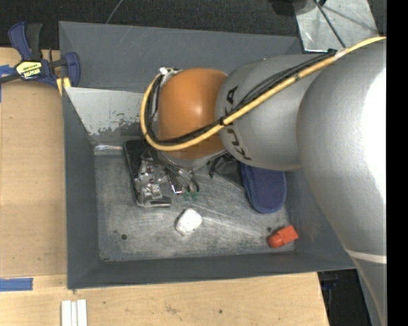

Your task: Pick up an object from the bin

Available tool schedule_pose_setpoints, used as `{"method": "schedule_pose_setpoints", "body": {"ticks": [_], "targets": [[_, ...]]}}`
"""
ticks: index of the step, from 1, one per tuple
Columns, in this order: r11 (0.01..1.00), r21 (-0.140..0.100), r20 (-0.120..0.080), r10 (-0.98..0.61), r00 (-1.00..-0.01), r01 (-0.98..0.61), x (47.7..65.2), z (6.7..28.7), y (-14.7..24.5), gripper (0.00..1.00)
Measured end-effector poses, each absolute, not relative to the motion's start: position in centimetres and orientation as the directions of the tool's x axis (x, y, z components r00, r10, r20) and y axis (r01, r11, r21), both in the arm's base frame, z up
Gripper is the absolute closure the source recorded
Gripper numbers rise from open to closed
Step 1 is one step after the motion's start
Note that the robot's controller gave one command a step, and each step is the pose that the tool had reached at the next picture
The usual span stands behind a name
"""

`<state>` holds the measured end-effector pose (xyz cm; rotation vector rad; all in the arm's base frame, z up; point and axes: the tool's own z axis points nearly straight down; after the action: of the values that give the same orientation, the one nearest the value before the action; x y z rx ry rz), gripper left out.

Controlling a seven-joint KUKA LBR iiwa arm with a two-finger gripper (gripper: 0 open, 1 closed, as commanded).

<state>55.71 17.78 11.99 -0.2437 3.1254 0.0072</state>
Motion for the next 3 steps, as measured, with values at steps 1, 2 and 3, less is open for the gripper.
{"method": "schedule_pose_setpoints", "body": {"ticks": [1, 2, 3], "targets": [[0.985, 0.001, -0.012, -0.170, -0.985, -0.170, 55.3, 19.8, 17.9, 1.00], [0.986, 0.000, -0.003, -0.169, -0.986, -0.169, 55.1, 19.3, 17.8, 0.00], [1.000, 0.010, -0.030, -0.015, -0.999, -0.015, 60.6, 12.1, 15.4, 0.00]]}}
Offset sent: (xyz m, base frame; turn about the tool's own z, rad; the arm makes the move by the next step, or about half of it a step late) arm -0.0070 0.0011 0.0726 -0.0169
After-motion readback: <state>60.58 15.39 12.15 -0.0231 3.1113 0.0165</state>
